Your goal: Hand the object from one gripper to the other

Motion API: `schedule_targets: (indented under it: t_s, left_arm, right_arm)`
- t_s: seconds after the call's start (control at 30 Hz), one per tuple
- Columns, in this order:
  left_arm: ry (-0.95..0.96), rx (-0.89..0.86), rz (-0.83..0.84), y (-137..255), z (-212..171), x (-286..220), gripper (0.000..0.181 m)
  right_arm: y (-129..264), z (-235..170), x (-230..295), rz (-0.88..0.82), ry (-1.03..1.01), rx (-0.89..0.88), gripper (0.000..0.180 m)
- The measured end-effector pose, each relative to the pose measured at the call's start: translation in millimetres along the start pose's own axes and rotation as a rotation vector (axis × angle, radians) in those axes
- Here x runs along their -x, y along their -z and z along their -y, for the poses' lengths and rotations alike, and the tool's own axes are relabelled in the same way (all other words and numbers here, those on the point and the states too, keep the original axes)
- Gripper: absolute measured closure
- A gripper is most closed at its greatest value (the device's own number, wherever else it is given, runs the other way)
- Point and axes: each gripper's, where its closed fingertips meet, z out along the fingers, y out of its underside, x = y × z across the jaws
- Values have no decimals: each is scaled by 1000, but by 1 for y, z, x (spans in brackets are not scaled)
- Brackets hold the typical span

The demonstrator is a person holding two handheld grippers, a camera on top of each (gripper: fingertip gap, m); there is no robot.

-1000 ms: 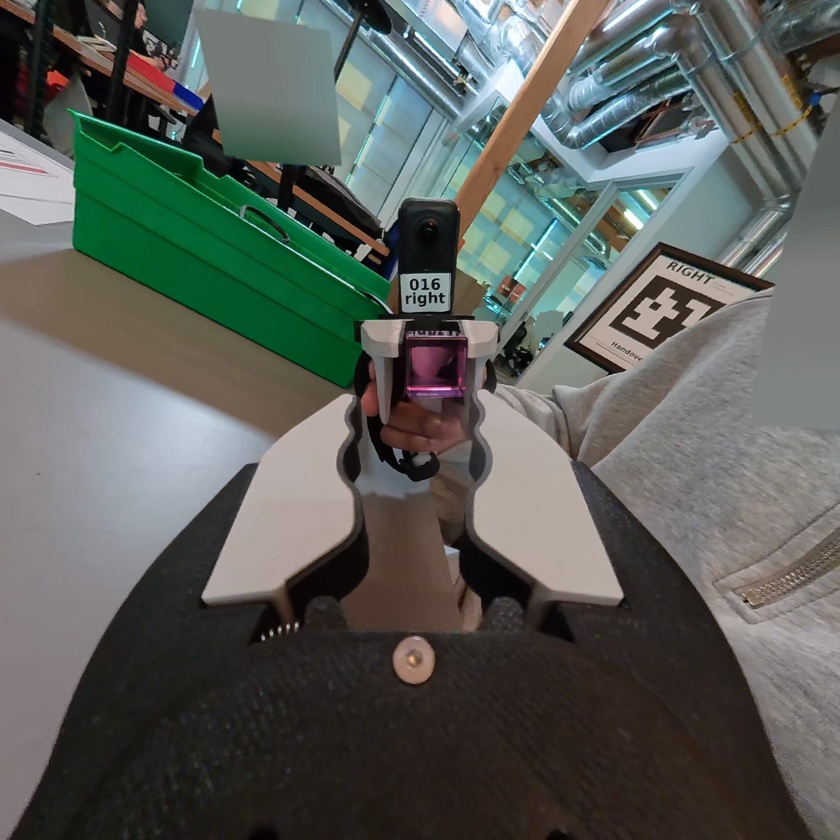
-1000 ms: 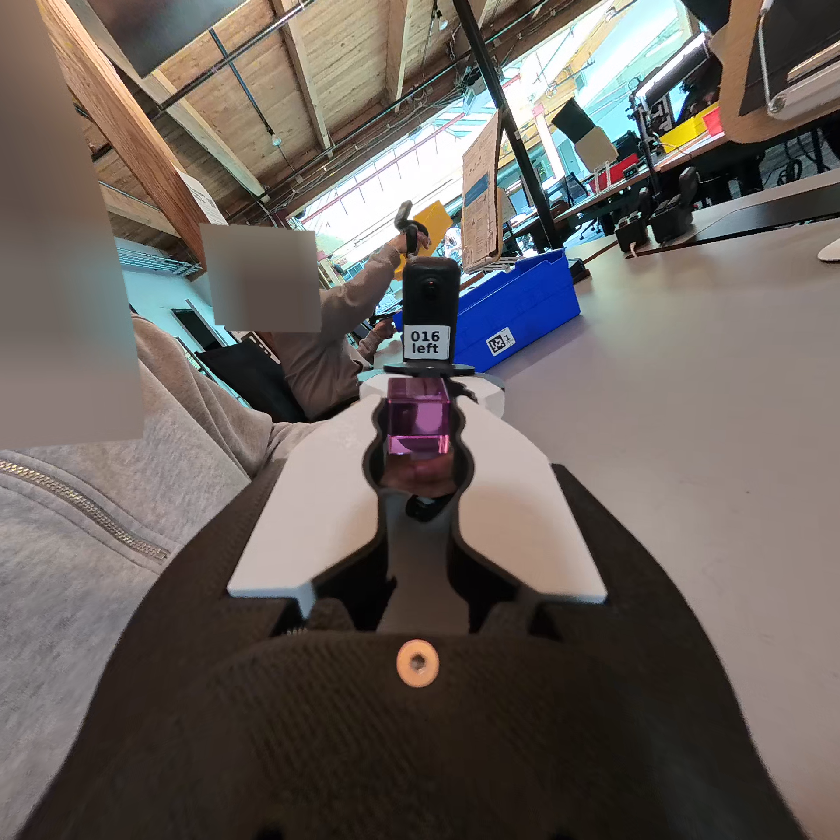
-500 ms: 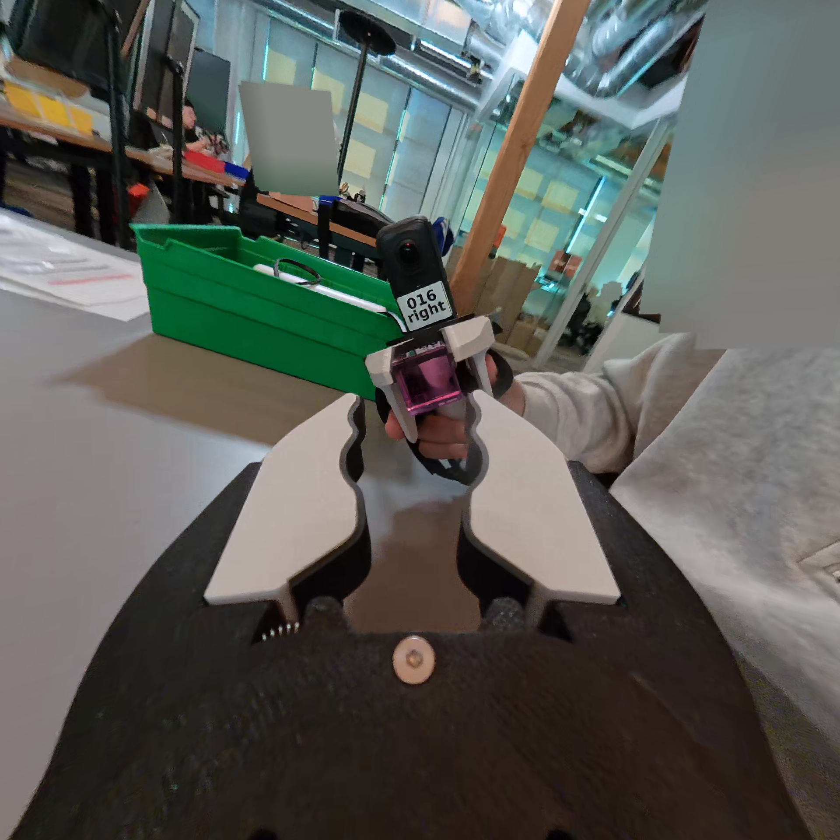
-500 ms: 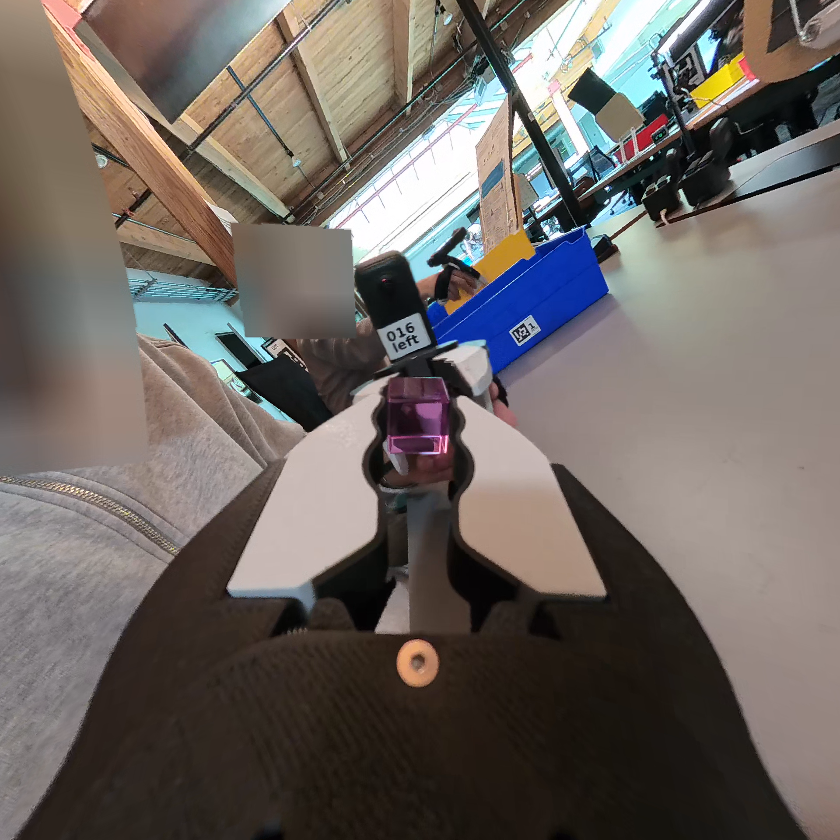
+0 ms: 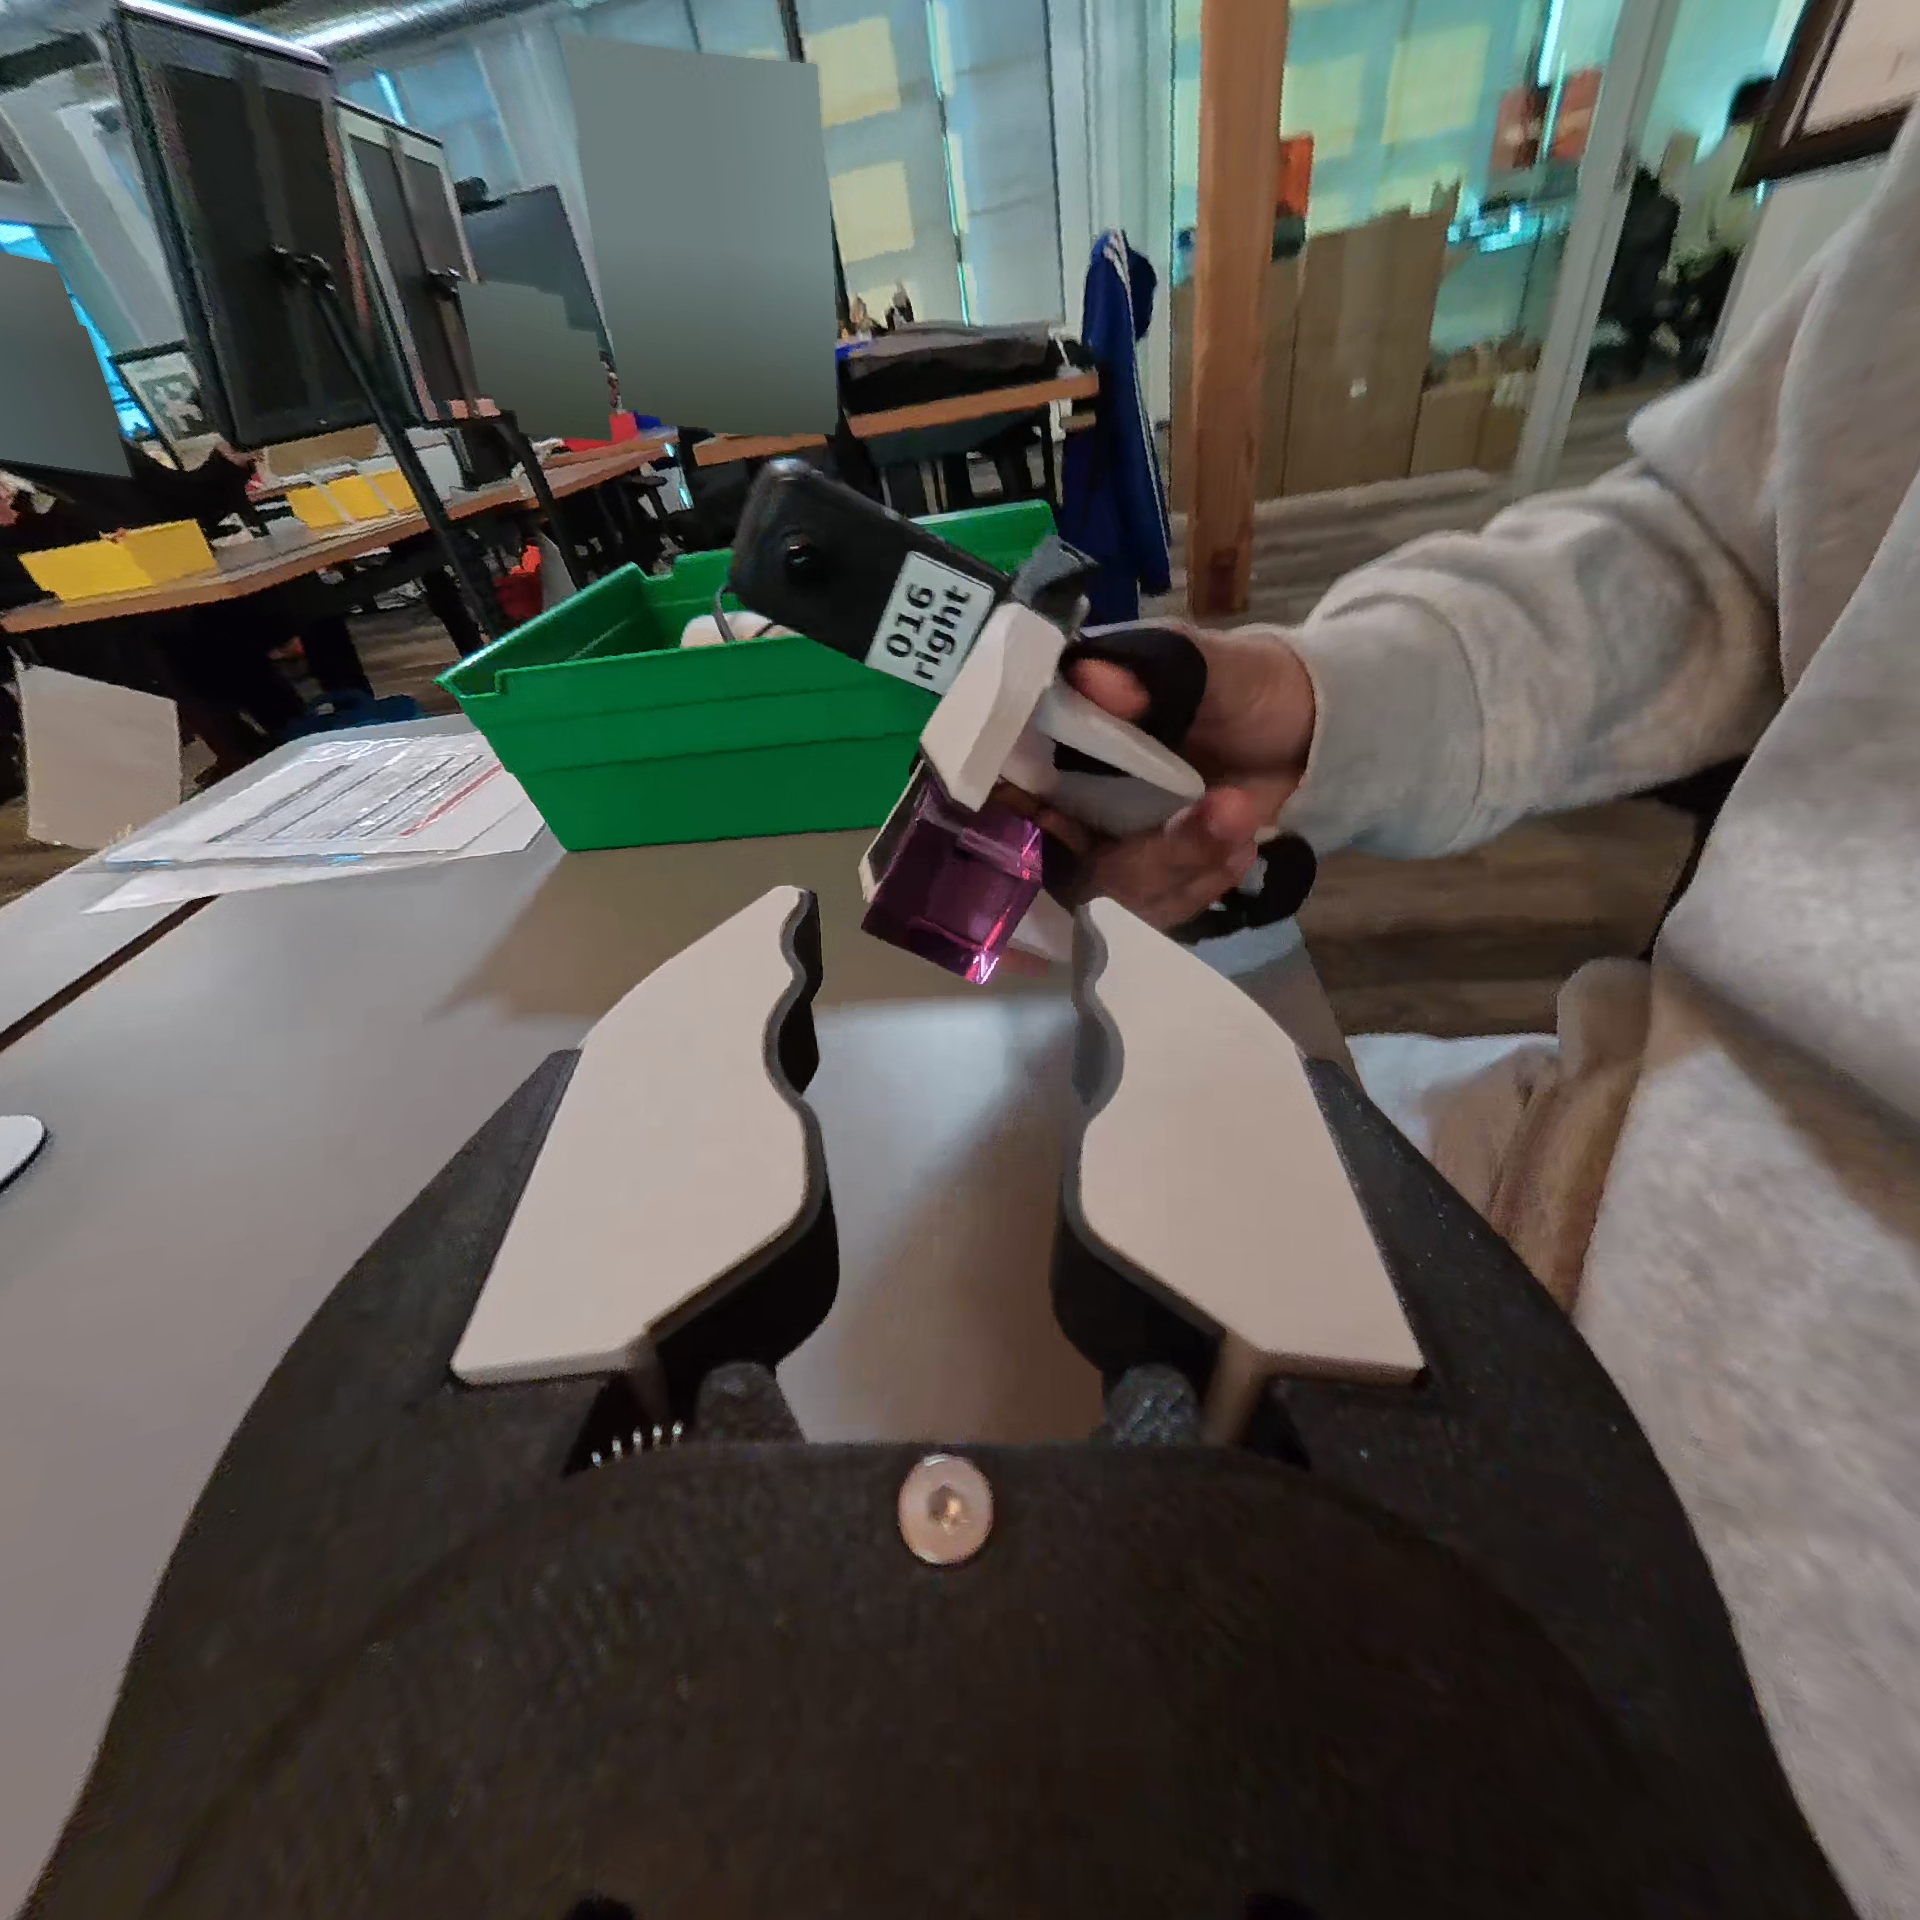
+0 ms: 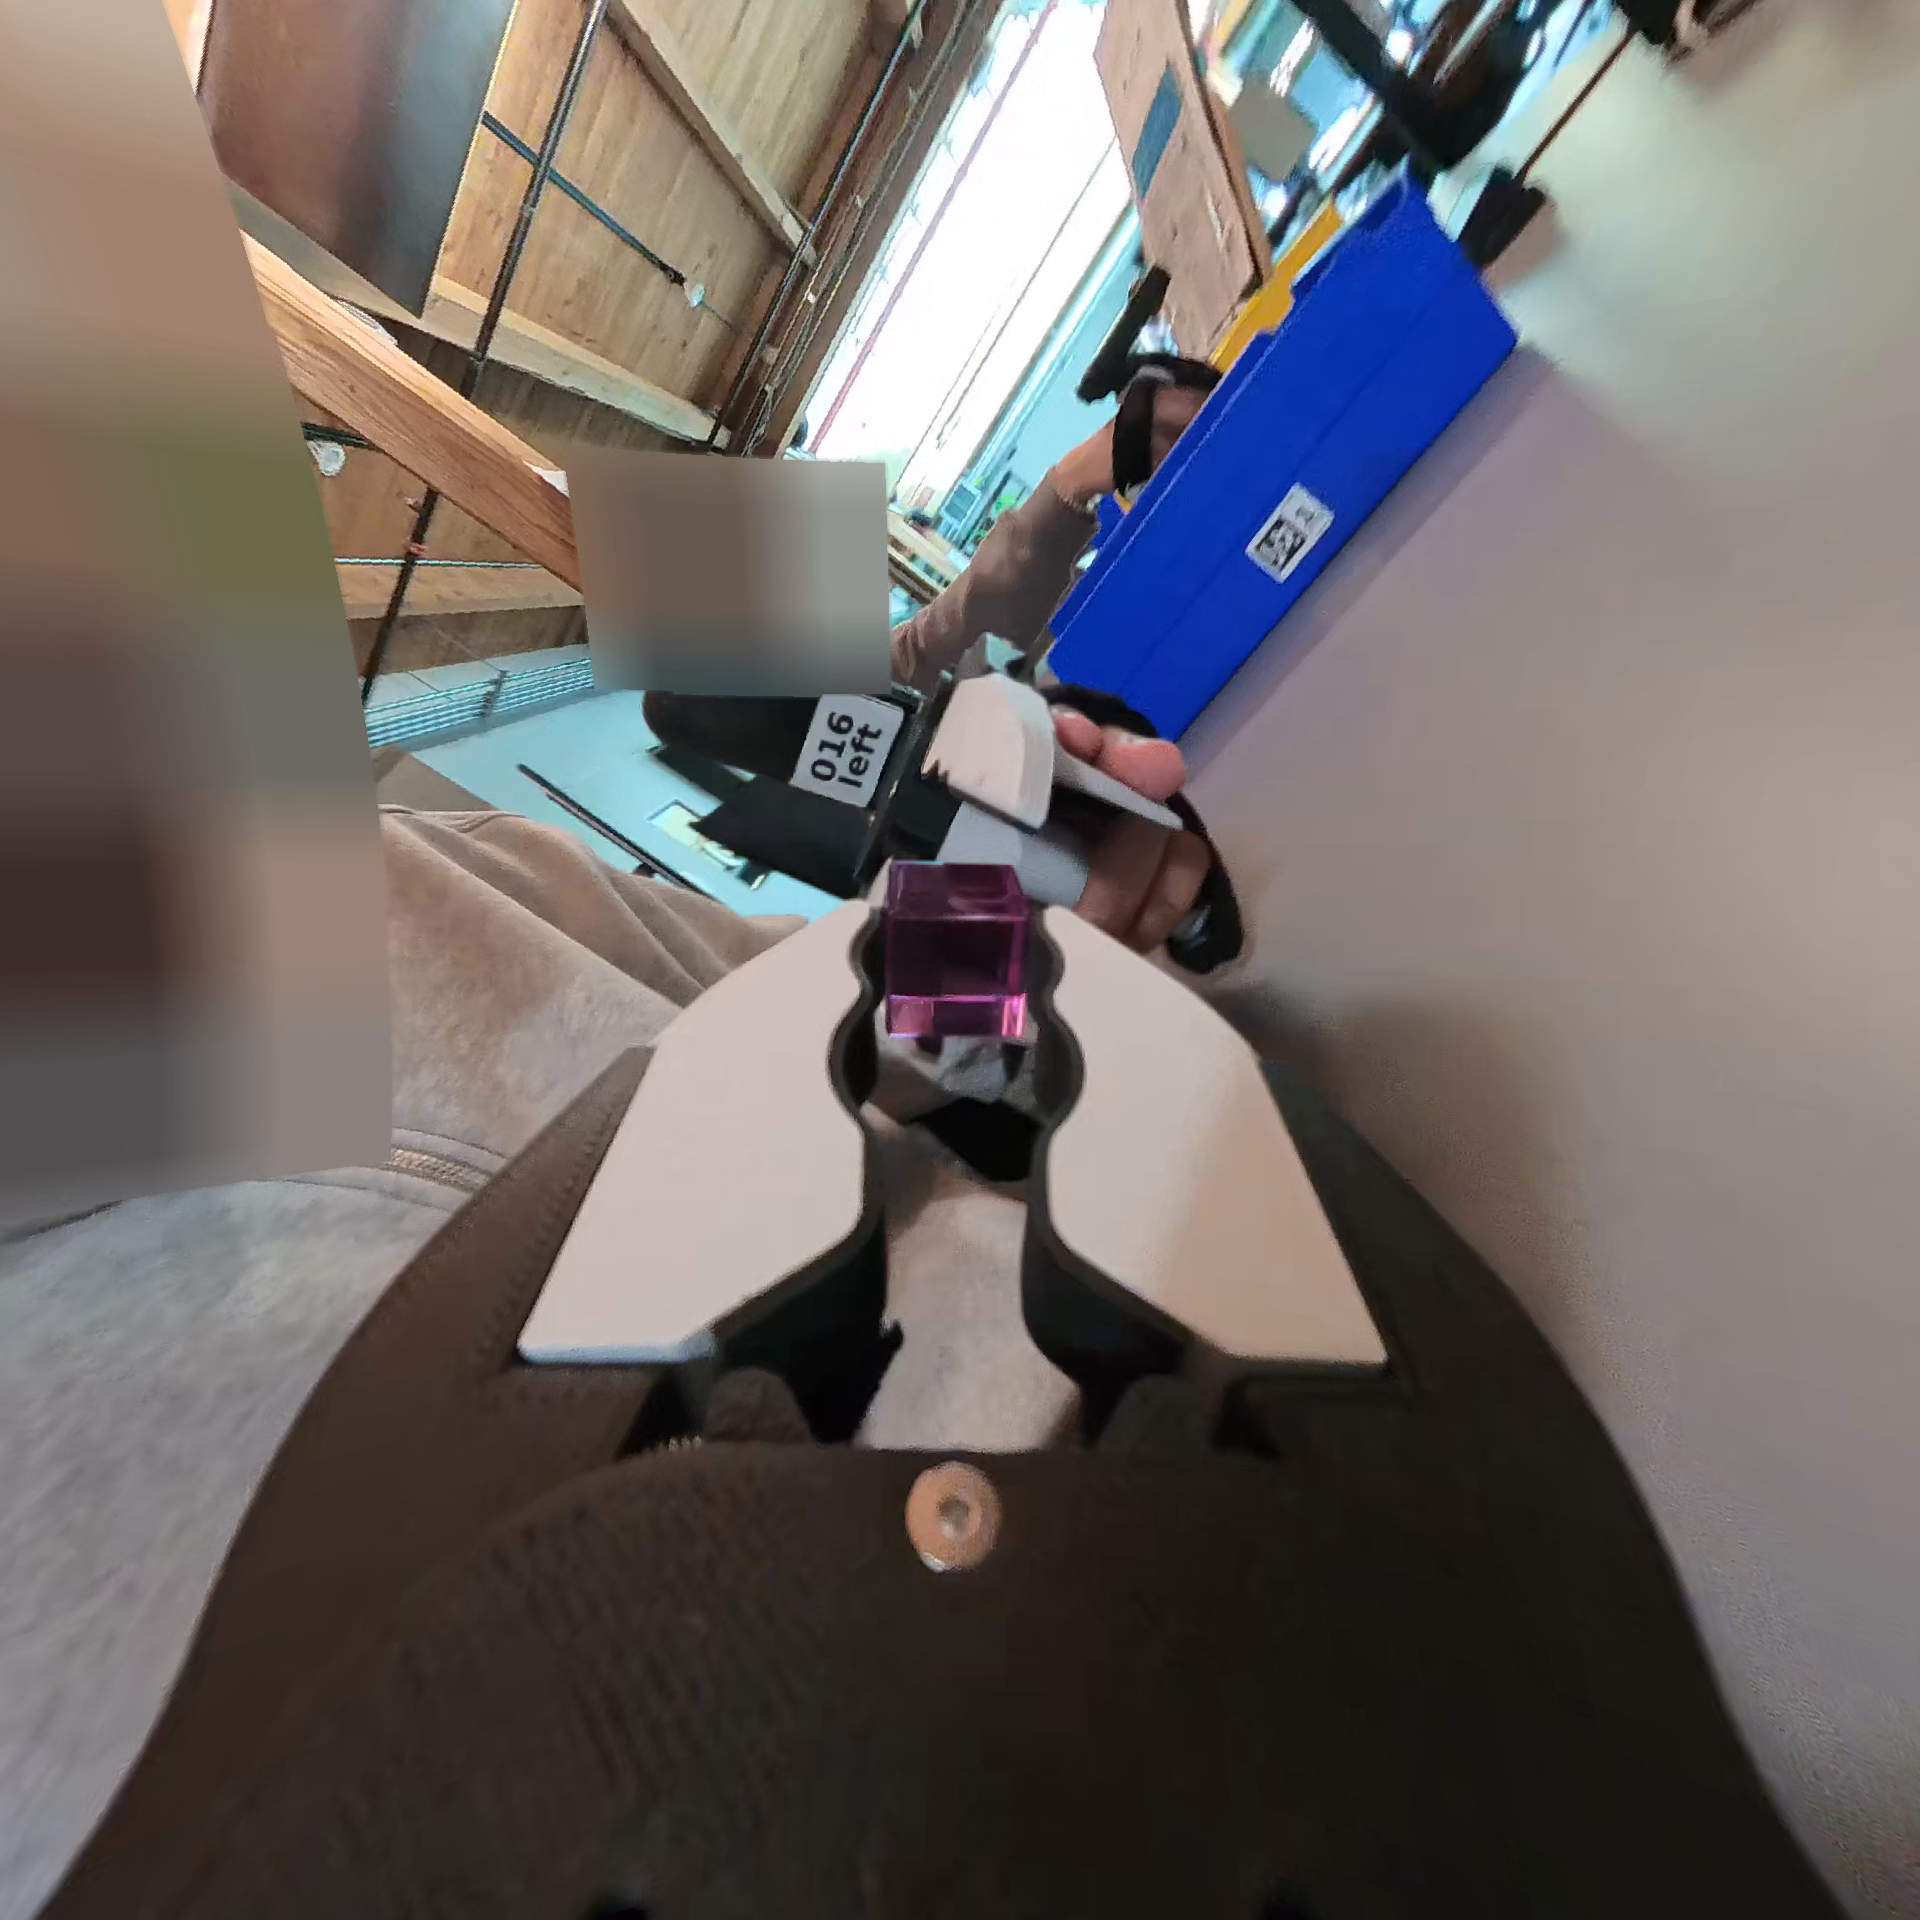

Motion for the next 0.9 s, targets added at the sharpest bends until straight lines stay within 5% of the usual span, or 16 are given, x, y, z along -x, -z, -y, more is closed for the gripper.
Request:
schedule_targets:
  t_s: [0.27, 0.33, 0.47, 0.7, 0.9]
  left_arm:
    - [-106, 81, -12, -6, -11, -9, 153]
    - [-59, 92, -12, -6, -13, -6, 154]
    - [172, 78, -53, -5, -12, -1, 155]
    - [553, -28, -151, 0, -5, 7, 155]
    - [669, -68, -193, 1, -2, 10, 155]
  right_arm:
    - [-3, -13, -8, 70, -229, 41, 153]
    - [-3, -9, -10, 61, -209, 12, 141]
    - [0, 4, -11, 13, -66, -70, 122]
    - [5, 20, 1, -87, 345, -146, 129]
    - [-1, 7, -4, -173, 516, -35, 137]
